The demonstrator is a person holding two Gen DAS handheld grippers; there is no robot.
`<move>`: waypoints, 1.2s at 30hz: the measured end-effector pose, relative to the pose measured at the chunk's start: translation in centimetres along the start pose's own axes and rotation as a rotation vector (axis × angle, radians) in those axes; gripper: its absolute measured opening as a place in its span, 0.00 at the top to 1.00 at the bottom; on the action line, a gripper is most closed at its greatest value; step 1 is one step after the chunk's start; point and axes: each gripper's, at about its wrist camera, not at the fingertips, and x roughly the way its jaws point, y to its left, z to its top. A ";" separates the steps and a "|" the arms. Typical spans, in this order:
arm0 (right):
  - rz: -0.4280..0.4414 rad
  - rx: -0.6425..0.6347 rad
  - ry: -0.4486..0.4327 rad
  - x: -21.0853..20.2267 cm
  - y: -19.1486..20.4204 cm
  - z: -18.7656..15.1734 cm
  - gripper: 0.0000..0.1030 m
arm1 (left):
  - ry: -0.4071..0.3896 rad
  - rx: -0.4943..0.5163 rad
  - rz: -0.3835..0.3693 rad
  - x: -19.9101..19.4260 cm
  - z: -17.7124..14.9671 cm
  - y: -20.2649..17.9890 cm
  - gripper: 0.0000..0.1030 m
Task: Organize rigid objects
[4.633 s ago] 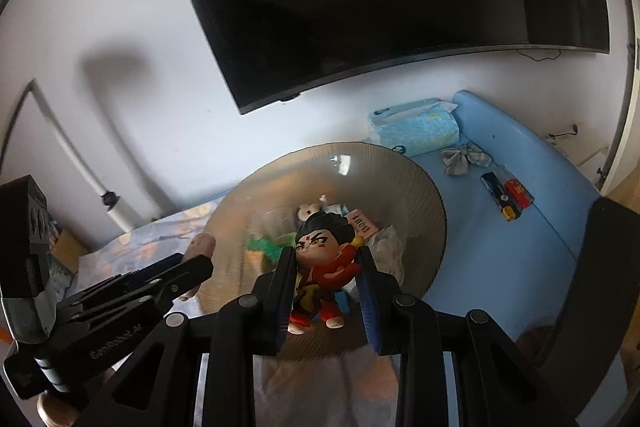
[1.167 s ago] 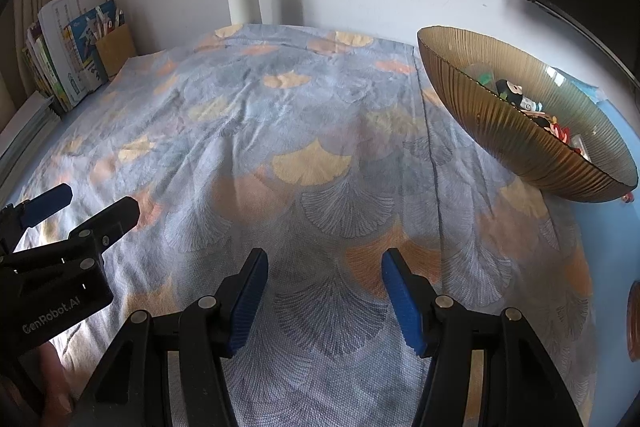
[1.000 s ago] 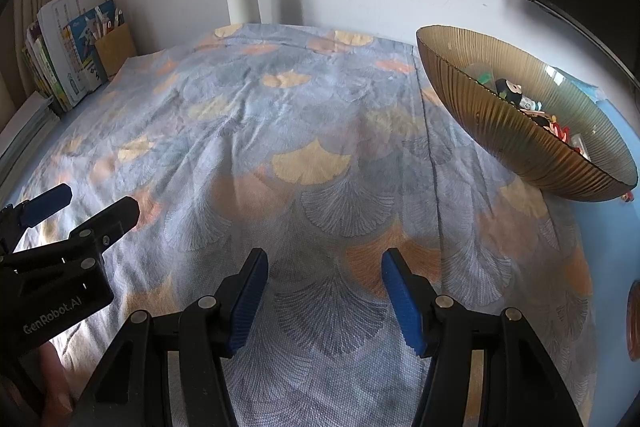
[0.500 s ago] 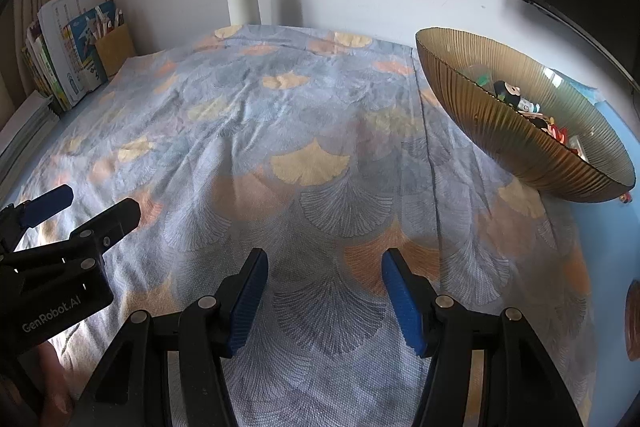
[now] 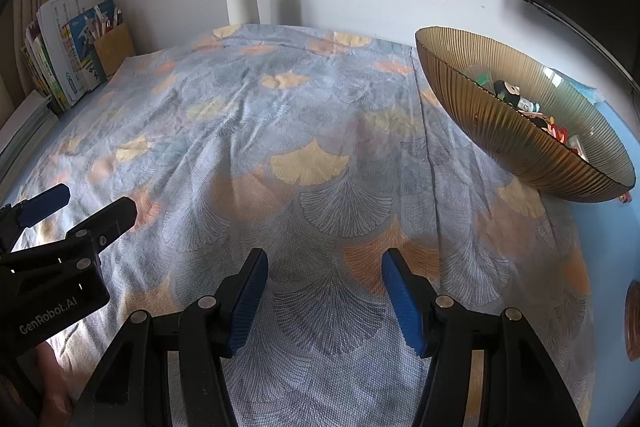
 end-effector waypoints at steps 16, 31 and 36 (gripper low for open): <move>0.000 -0.002 0.003 0.1 -0.1 0.1 0.44 | -0.008 0.004 0.036 0.0 -0.1 -0.2 0.11; -0.005 0.004 0.008 0.3 -0.2 0.0 0.44 | 0.013 -0.014 0.053 0.2 -0.1 0.0 0.11; -0.005 0.003 0.008 0.3 -0.2 0.0 0.44 | 0.013 -0.024 0.049 0.1 0.0 0.2 0.11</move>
